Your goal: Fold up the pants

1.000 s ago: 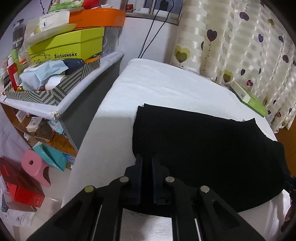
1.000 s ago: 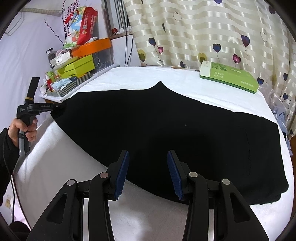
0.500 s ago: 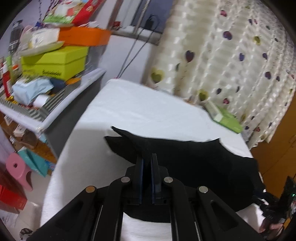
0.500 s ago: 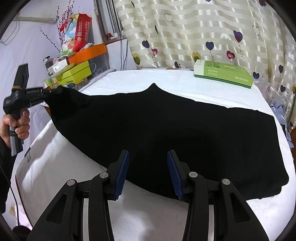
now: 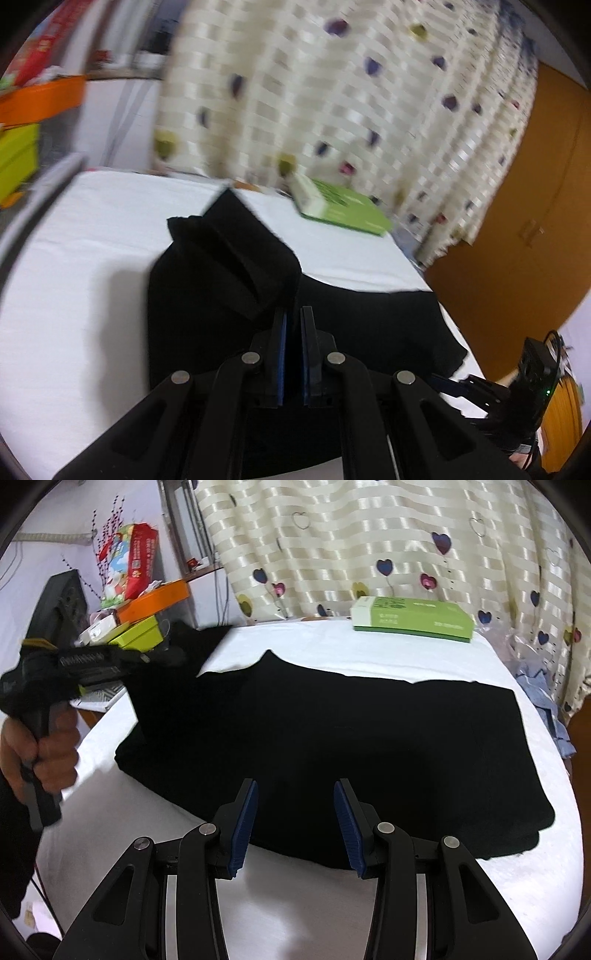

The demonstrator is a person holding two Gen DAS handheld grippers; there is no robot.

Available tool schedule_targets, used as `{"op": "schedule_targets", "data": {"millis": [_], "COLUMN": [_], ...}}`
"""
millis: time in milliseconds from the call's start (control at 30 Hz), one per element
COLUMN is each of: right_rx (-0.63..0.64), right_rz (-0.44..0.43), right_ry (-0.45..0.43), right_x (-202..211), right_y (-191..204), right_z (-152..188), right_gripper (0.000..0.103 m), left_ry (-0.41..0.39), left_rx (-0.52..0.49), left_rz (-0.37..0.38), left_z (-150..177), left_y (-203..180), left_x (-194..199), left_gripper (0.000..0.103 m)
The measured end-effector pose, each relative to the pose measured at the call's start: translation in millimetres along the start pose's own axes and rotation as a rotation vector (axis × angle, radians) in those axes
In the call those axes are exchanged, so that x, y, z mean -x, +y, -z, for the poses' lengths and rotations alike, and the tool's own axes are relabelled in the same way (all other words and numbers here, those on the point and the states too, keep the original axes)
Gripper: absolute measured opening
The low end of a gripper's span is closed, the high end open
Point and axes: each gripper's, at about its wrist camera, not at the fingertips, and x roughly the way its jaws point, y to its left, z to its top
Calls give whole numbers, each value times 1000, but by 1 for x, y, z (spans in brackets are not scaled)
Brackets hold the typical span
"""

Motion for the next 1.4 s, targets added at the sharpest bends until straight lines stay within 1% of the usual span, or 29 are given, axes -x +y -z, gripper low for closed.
{"op": "schedule_targets", "data": {"millis": [167, 267, 367, 400, 467, 500, 533, 600, 633, 667, 767, 833, 900, 967, 1067, 1133, 1200, 1267, 1333, 1367, 1400], "right_rx": [-31, -46, -52, -54, -59, -61, -63, -70, -73, -74, -85, -94, -102, -92, -44, -1, 37, 63, 68, 68, 65], "right_rz": [13, 9, 0, -5, -20, -33, -50, -81, -97, -117, -153, -165, -165, -136, -88, -56, -28, 2, 25, 27, 10], "right_ry": [9, 15, 11, 9, 4, 3, 1, 2, 4, 7, 38, 54, 77, 92, 100, 109, 114, 119, 117, 108, 95], "right_x": [1, -1, -1, -1, -2, -2, -4, -8, -11, -15, -31, -42, -54, -64, -66, -65, -62, -58, -56, -54, -53], "right_y": [-13, -19, -20, -20, -19, -17, -15, -11, -8, -5, 0, 2, 5, 7, 14, 18, 20, 21, 21, 21, 21], "right_z": [3, 3, 1, 0, -2, -4, -6, -8, -10, -13, -18, -20, -23, -23, -22, -19, -16, -14, -16, -18, -21], "right_gripper": [44, 44, 44, 44, 44, 44, 44, 44, 44, 44, 44, 44, 44, 44, 44, 44, 44, 44, 44, 44, 44], "left_ry": [95, 170, 228, 230, 217, 203, 181, 124, 95, 68, -6, -19, -6, 21, 72, 105, 102, 108, 110, 111, 111], "left_rx": [-25, -44, -51, -38, -10, -8, -16, -41, -44, -40, -29, -10, 19, 38, 33, 23, -6, -14, -23, -28, -31], "left_rz": [79, 96, 106, 122, 164, 189, 209, 210, 193, 154, -10, -118, -183, -240, -270, -271, -286, -291, -294, -298, -300], "left_z": [18, 38, 51, 52, 50, 48, 47, 44, 43, 42, 40, 43, 50, 56, 68, 75, 78, 78, 81, 81, 80], "left_y": [-37, -52, -53, -51, -46, -47, -47, -45, -42, -35, -12, 7, 26, 37, 42, 40, 35, 34, 34, 33, 32], "left_x": [-47, -75, -94, -93, -82, -74, -63, -37, -27, -16, 5, 11, 14, 11, -1, -10, -11, -10, -4, -2, 0], "left_gripper": [7, 7, 9, 9, 14, 18, 23, 26, 29, 29, 31, 32, 32, 32, 32, 32, 32, 32, 32, 32, 32]}}
